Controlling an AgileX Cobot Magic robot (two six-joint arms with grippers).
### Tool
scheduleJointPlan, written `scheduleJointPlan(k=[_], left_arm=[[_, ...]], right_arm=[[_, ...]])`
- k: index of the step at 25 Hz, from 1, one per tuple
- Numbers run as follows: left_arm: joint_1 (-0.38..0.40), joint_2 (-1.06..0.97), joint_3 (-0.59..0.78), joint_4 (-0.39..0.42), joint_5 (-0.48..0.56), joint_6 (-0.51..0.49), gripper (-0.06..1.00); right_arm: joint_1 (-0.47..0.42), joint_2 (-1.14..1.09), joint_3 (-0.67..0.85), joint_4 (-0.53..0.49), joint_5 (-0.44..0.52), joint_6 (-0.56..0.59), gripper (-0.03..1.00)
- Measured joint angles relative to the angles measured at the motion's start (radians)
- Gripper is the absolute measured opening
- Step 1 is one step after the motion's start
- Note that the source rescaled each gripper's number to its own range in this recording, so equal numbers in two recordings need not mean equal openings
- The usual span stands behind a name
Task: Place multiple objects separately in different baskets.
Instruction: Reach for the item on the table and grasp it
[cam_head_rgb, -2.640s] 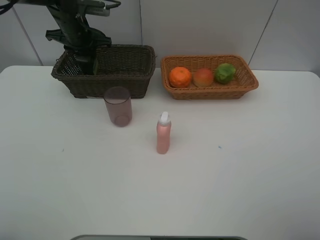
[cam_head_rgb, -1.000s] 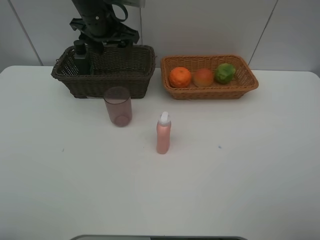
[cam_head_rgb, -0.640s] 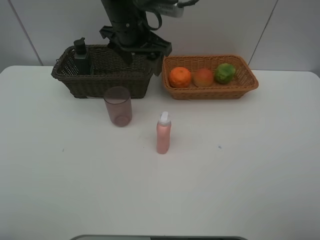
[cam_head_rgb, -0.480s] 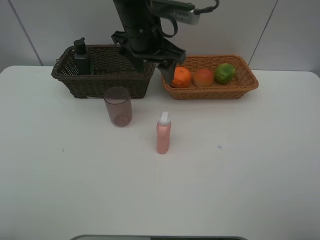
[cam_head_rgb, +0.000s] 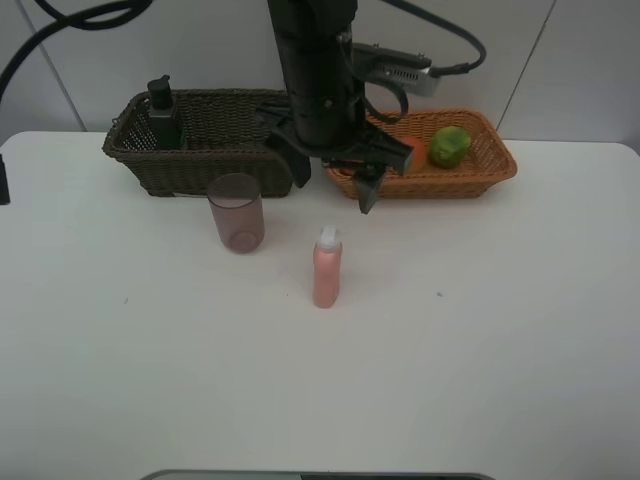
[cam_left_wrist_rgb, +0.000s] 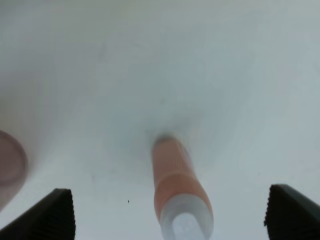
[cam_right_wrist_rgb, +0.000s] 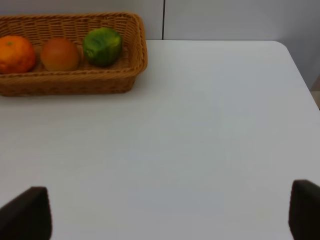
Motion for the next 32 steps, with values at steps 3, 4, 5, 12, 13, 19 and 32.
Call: scheduleJointPlan(k=[3,4,5,12,13,19,32], left_arm=[[-0.013,0.019,0.000,0.015,0.013,-0.027,0.98],[-0.014,0.026,0.000,0.017,0.018,-0.040,0.98],[-0.015,0.032,0.000,0.019,0.021,-0.051,0.98],[-0.036,0.082,0.000,0.031,0.054,-0.104,0.98],[-0.037,0.086,0.000,0.031,0.054,-0.109,0.98],[-0.037,0.093,0.050,0.034,0.020,-0.121,0.98],[-0.037,0.093,0.166,0.007,-0.118,-0.119,0.97]], right_arm=[[0.000,0.000,0.000,0.000,0.000,0.000,1.00],[0.000,0.000,0.000,0.000,0.000,0.000,1.00],[0.000,0.000,0.000,0.000,0.000,0.000,1.00],[0.000,0.000,0.000,0.000,0.000,0.000,1.00],[0.000,0.000,0.000,0.000,0.000,0.000,1.00],[0.000,0.000,0.000,0.000,0.000,0.000,1.00],[0.000,0.000,0.000,0.000,0.000,0.000,1.00]])
